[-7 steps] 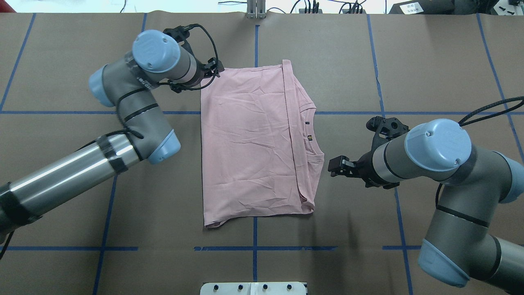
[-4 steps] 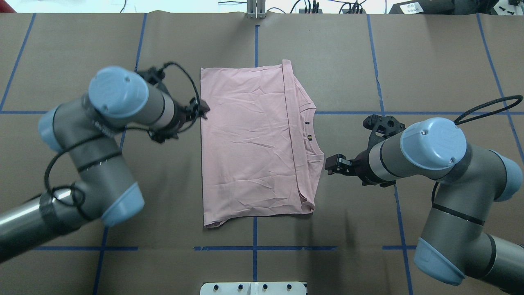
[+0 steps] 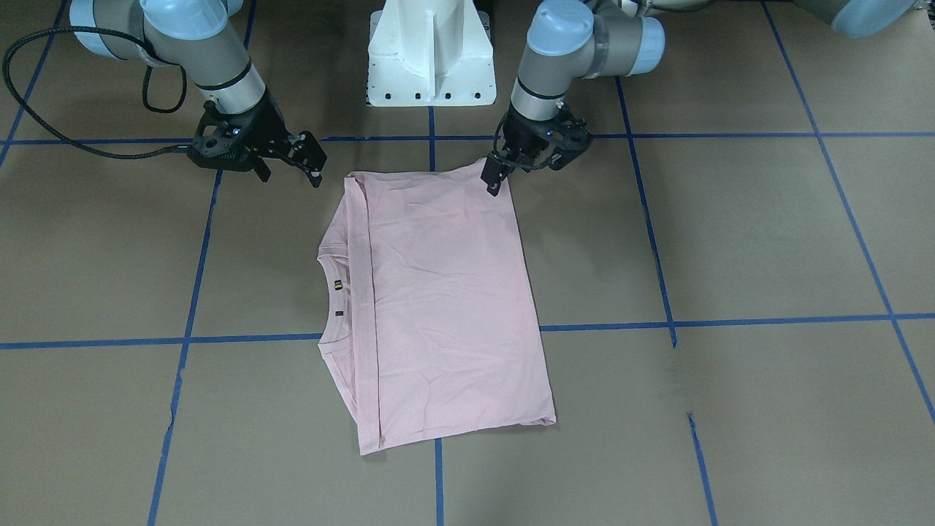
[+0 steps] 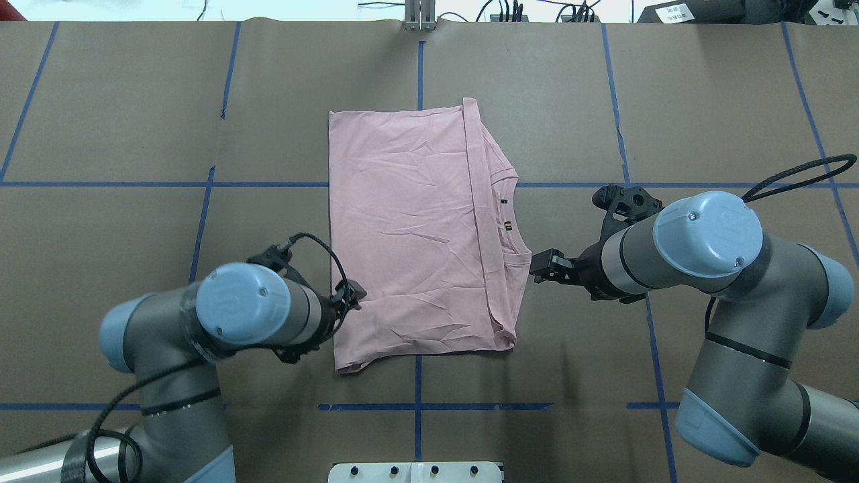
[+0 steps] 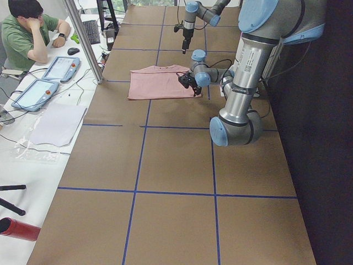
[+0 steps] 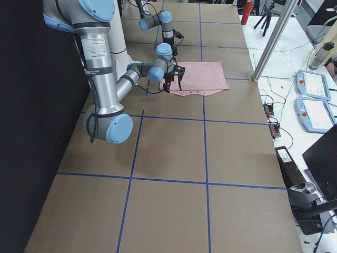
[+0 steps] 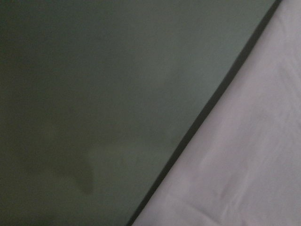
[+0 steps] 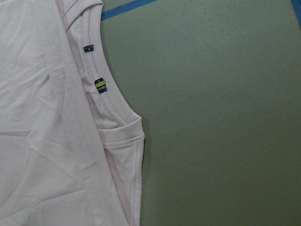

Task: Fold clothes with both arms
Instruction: 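Move the left gripper to the shirt corner nearest the robot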

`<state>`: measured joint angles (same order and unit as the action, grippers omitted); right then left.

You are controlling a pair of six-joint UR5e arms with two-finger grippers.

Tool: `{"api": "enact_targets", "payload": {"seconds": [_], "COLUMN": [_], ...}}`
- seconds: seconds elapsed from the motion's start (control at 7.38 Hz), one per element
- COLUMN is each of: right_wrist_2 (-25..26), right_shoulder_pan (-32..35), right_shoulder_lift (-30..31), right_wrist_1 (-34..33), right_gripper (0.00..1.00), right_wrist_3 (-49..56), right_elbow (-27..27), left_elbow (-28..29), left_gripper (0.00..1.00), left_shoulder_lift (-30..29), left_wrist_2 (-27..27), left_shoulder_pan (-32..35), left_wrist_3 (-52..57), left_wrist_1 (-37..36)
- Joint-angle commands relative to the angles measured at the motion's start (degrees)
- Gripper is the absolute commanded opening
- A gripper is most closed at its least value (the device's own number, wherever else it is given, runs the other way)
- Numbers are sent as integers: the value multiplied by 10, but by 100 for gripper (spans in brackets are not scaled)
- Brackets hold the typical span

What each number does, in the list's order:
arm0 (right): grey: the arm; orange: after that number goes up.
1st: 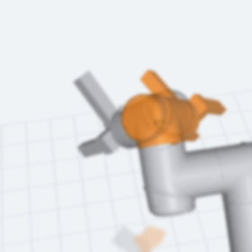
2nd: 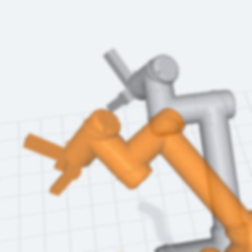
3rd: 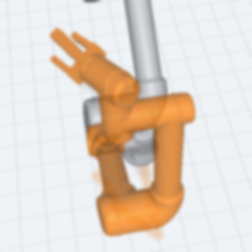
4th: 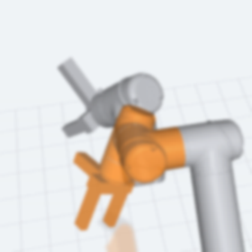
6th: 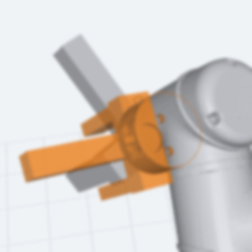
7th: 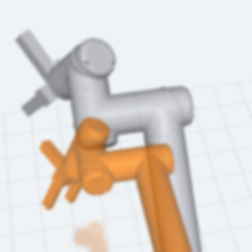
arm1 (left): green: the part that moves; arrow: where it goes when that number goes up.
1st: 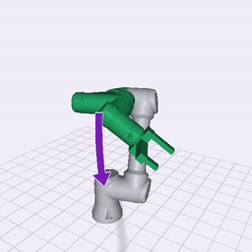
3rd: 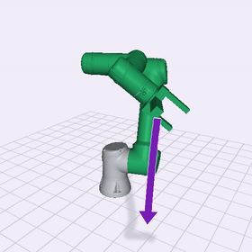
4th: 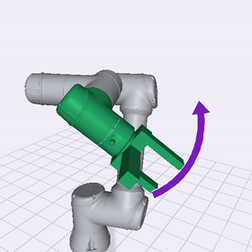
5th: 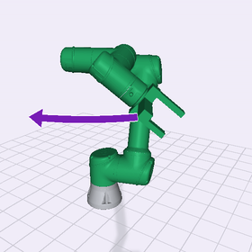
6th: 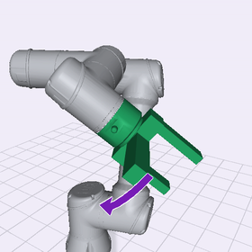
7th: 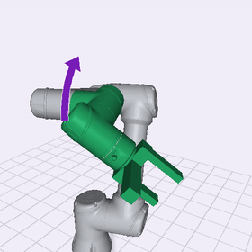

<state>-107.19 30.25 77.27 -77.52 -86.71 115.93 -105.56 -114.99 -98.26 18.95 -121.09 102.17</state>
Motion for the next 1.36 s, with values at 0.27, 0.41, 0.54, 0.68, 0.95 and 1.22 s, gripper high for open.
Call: {"api": "enact_targets", "payload": {"seconds": [0.27,0.41,0.54,0.68,0.95,1.22], "right_wrist_2": [8,8,8,8,8,8], "right_shoulder_pan": [0,0,0,0,0,2], "right_shoulder_lift": [0,0,0,0,0,0], "right_wrist_1": [-1,-1,-1,-1,-1,-1], "right_gripper": [100,100,100,100,100,100], "right_wrist_3": [1,1,1,0,0,0], "right_elbow": [0,0,0,0,0,2], "left_elbow": [3,4,4,4,5,3], "left_gripper": [87,83,79,76,68,26], "left_shoulder_lift": [-10,-10,-10,-10,-9,-8], "left_wrist_2": [14,15,18,19,26,27], "left_shoulder_pan": [-51,-51,-51,-49,-44,-44], "left_wrist_3": [-52,-52,-51,-50,-48,-49], "left_wrist_1": [-28,-28,-28,-28,-28,-28]}}
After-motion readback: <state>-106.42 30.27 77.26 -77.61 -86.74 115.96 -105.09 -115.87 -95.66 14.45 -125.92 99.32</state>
